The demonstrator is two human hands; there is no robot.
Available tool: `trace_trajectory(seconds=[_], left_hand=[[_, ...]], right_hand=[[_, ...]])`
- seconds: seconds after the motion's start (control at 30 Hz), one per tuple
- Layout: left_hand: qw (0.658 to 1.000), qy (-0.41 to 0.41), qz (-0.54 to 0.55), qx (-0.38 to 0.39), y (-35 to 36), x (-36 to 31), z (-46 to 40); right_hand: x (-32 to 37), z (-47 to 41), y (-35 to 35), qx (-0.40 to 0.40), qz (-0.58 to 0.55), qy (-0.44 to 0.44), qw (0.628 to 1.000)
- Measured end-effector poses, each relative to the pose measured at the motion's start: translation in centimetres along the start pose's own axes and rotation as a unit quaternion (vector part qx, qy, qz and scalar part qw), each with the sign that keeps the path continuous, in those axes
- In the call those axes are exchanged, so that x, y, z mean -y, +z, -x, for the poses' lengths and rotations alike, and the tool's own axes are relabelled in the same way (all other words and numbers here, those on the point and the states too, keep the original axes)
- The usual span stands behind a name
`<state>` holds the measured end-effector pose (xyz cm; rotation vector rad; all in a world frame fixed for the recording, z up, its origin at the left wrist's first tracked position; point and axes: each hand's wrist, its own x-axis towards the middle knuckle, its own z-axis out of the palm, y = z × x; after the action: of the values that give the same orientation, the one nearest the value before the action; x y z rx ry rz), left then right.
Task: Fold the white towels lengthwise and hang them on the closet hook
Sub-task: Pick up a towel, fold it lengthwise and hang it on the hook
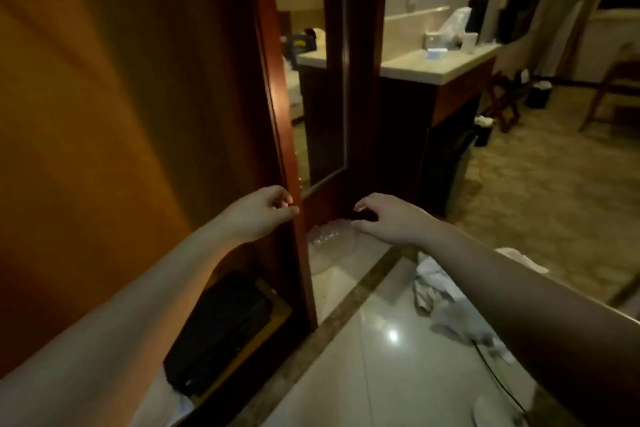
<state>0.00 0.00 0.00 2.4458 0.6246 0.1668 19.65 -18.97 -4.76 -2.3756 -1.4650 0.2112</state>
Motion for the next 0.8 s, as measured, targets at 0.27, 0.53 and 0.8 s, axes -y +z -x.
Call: trace_trajectory(seconds=[0.27, 0.53, 0.8], left_hand=[[0.993, 0.009, -0.06, 0.101, 13.0, -3.3, -11.8], [0.979, -0.009, -0.022, 0.204, 25.4, -4.8, -21.4], [0.951, 0.024, -0.038, 0.306, 35.2, -7.5, -36.3]], right_hand=[[-14.4, 1.4, 3.2, 0.082, 0.009, 0.132, 0.988], [-26.2, 3.6, 8.2, 0.176, -0.02, 0.275, 0.945], [-39.3, 0.5, 9.7, 0.208, -0.088, 0.41, 0.884]])
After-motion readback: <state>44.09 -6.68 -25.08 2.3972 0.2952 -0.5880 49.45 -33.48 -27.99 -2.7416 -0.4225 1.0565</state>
